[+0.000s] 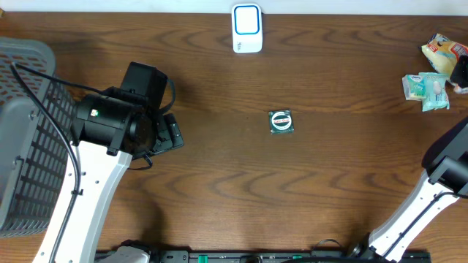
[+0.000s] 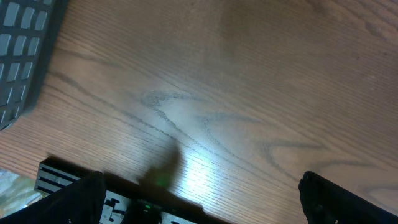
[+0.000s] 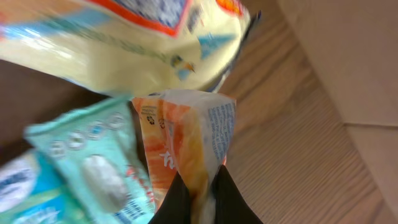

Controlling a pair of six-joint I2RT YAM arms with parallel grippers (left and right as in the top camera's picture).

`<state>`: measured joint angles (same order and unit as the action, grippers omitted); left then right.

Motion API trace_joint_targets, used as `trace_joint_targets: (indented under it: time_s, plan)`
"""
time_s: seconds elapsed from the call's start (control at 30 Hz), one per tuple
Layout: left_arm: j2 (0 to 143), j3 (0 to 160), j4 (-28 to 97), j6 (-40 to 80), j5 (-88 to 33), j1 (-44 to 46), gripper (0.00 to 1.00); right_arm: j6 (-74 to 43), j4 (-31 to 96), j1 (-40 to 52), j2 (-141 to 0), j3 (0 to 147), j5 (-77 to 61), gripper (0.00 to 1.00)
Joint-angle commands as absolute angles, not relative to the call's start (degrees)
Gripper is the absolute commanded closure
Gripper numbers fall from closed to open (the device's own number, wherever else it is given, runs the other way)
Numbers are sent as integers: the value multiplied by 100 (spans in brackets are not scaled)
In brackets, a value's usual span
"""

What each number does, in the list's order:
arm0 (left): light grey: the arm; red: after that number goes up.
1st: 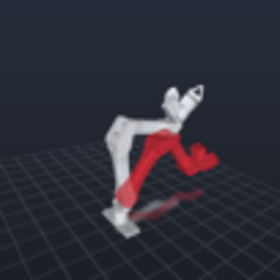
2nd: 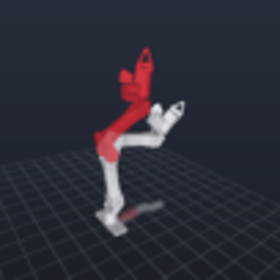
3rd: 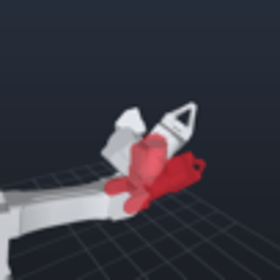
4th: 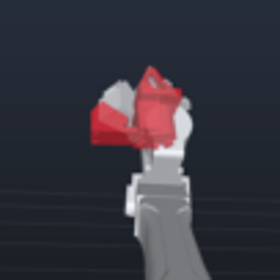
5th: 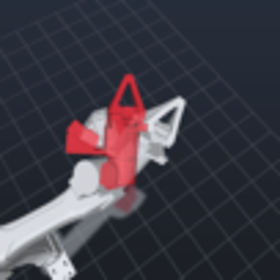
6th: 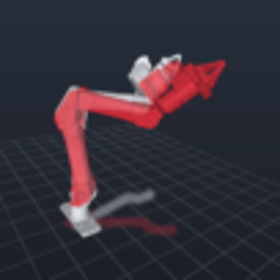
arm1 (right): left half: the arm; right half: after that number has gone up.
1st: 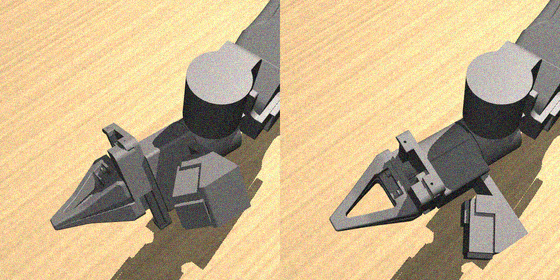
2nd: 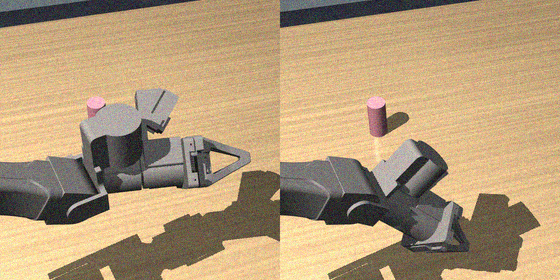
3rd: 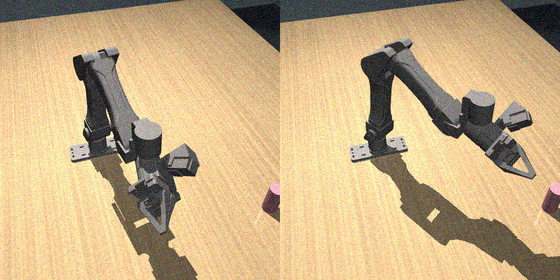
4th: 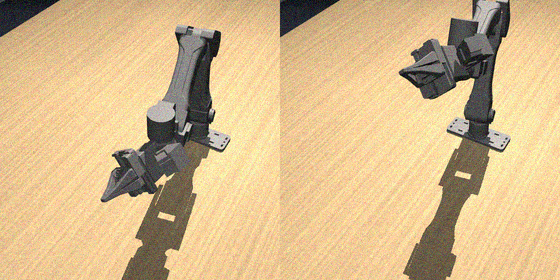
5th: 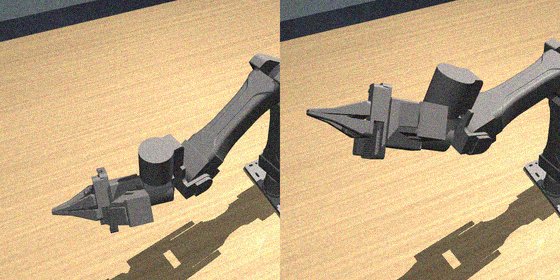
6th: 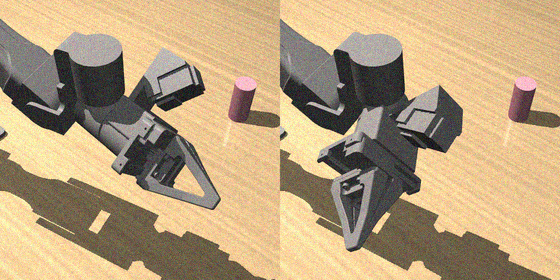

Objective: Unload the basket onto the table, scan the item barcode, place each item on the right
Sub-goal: 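Carry the orange Kleenex pack to the right edge and release it, then swing the right gripper left and grasp the green Zam-Buk tin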

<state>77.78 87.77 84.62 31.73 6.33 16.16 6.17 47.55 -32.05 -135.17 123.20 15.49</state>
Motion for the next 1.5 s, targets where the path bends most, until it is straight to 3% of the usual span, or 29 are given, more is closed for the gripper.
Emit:
trace_joint_targets:
  time_s: [0.0, 0.17, 0.2, 0.43, 0.73, 0.87, 1.0, 1.3, 1.47]
  plan:
    - [7747, 8803, 8479, 3225, 648, 1592, 2, 519, 4825, -3304, -13710, 12291, 1590, 96]
    - [7747, 8803, 8479, 3225, 648, 1592, 2, 519, 4930, -3277, -13688, 12293, 1590, 43]
    - [7747, 8803, 8479, 3225, 648, 1592, 2, 519, 4965, -3260, -13673, 12293, 1590, 37]
    - [7747, 8803, 8479, 3225, 648, 1592, 2, 517, 5212, -3114, -13340, 12296, 517, 30]
    - [7747, 8803, 8479, 3225, 648, 1592, 2, 515, 5485, -2648, -12735, 12296, -3835, 34]
    - [7747, 8803, 8479, 3225, 648, 1592, 2, 517, 6324, -2237, -12748, 12293, -5072, 25]
    - [7747, 8803, 8479, 3225, 648, 1592, 2, 620, 7373, -1673, -12807, 12261, -4969, 1]
    - [7747, 8803, 8479, 3225, 648, 1592, 2, 805, 8036, 54, -12853, 11780, -3376, 1]
    - [7747, 8803, 8479, 3225, 648, 1592, 3, -563, 7828, 998, -12853, 11275, -1256, 1]
